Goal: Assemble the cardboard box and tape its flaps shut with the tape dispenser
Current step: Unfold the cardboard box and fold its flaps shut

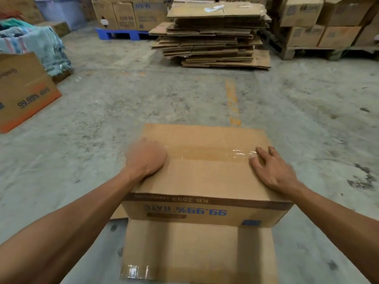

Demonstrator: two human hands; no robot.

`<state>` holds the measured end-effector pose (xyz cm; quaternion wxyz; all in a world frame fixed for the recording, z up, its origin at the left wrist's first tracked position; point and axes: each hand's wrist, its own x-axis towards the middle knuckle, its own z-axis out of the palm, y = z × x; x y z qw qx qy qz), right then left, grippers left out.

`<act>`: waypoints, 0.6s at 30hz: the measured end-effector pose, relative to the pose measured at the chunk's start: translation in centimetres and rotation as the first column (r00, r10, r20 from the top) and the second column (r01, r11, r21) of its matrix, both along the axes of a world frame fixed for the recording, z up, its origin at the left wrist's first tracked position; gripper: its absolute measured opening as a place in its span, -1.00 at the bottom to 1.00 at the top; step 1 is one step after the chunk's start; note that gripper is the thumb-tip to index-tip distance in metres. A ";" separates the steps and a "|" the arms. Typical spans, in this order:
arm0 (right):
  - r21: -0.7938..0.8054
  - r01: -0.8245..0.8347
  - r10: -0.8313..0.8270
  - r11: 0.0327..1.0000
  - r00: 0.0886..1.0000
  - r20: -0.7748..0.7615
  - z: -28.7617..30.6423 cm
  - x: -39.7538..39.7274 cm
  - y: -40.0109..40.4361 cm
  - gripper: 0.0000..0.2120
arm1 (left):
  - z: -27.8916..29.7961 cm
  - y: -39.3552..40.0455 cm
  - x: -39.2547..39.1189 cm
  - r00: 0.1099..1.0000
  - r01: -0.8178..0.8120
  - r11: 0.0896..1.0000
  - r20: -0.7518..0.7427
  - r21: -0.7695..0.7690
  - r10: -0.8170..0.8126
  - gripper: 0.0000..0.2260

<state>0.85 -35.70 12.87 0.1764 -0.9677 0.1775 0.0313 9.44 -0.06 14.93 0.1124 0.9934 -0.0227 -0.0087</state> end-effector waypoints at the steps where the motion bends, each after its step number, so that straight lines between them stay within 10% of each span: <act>1: 0.010 0.000 0.000 1.000 1.000 -0.001 -1.1 -0.6 0.3 -0.34 | -1.2 0.2 -0.7 1.000 0.012 1.000 -0.019 0.009 -0.012 -0.54; 18: -0.035 0.001 -0.001 0.999 1.000 0.018 -4.5 -0.8 1.4 -0.38 | -7.1 0.8 -1.9 0.996 0.042 0.996 0.069 0.072 -0.047 -0.47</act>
